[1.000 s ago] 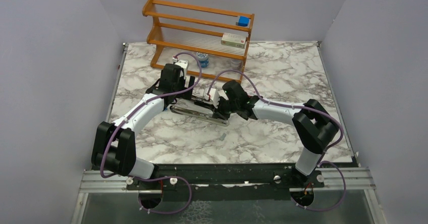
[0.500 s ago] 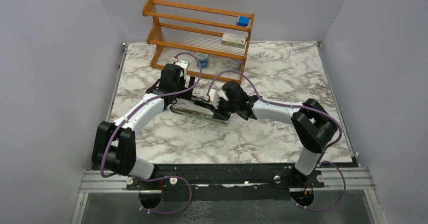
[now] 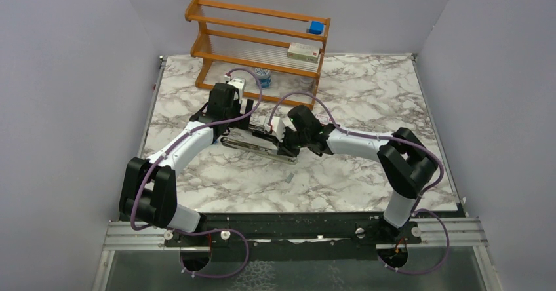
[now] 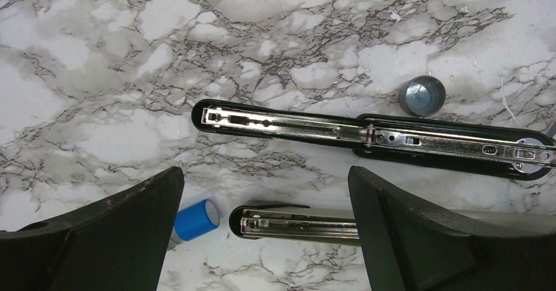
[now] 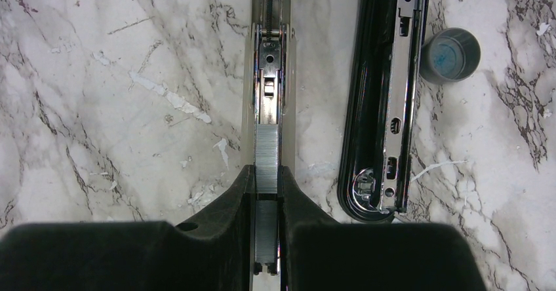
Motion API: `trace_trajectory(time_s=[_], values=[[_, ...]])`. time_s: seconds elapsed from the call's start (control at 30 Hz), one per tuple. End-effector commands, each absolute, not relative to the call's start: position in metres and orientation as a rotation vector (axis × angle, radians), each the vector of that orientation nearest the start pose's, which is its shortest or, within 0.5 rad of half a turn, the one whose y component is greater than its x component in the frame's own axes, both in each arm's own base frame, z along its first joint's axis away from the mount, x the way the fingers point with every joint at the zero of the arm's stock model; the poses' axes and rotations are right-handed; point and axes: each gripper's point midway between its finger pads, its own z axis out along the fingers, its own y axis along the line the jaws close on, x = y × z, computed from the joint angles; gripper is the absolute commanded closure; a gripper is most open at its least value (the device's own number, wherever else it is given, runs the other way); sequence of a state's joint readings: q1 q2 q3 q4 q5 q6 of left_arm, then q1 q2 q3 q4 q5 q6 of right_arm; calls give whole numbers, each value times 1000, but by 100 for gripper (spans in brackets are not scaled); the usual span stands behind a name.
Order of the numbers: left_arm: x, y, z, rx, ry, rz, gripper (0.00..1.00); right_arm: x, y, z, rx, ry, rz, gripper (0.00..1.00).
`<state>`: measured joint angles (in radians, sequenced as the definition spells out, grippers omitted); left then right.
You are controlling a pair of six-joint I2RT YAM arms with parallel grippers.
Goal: Load the staples into the stapler
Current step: Install the staple into the stapler.
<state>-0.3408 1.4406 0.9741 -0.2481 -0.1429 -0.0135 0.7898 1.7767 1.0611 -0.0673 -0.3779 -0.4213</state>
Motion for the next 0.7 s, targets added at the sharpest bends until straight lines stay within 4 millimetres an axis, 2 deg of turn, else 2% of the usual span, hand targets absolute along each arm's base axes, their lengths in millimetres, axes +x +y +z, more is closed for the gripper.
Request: trace_trajectory(time_s=[0.0, 0.47, 0.67], values=[[385, -110, 133, 299, 2228, -13, 1, 282, 348, 53, -1524, 1860, 592, 99], [384, -110, 132, 301, 2231, -16, 1, 278, 342, 48, -1552, 1898, 585, 95], [385, -110, 133, 299, 2229, -16, 1, 276, 344, 48, -1558, 1894, 605, 84]])
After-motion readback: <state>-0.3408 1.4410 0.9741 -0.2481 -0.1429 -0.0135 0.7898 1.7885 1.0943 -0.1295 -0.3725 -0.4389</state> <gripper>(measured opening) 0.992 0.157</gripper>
